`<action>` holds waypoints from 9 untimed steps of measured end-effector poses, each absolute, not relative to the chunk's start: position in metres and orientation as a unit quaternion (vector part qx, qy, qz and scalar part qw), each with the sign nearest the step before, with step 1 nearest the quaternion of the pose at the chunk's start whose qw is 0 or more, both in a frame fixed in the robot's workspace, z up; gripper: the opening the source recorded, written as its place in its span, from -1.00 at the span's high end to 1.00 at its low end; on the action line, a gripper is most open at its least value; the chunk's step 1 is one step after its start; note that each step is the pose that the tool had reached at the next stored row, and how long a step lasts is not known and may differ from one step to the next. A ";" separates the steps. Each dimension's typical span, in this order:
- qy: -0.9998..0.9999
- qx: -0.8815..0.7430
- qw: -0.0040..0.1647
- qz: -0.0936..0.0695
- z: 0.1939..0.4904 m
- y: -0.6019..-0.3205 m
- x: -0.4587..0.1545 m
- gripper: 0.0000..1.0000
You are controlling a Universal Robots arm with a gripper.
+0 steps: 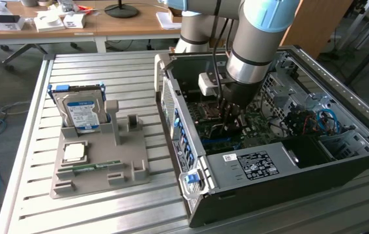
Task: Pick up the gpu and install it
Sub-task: 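Insert the gpu into the slot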
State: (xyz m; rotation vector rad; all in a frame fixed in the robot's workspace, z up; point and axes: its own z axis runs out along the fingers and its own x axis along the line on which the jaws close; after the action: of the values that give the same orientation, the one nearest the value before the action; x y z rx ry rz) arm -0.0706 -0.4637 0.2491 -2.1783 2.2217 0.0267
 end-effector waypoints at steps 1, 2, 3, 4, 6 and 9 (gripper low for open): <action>0.714 -0.700 0.015 0.009 0.249 -0.464 -0.071 0.48; 0.714 -0.700 0.015 0.009 0.249 -0.464 -0.071 0.48; 0.714 -0.700 0.015 0.009 0.249 -0.464 -0.071 0.48; 0.714 -0.700 0.015 0.009 0.249 -0.464 -0.071 0.48; 0.714 -0.700 0.015 0.009 0.249 -0.464 -0.071 0.48; 0.714 -0.700 0.015 0.009 0.249 -0.464 -0.071 0.48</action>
State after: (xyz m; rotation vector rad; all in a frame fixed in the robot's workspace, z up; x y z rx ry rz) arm -0.0707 -0.4636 0.2490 -2.1784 2.2214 0.0268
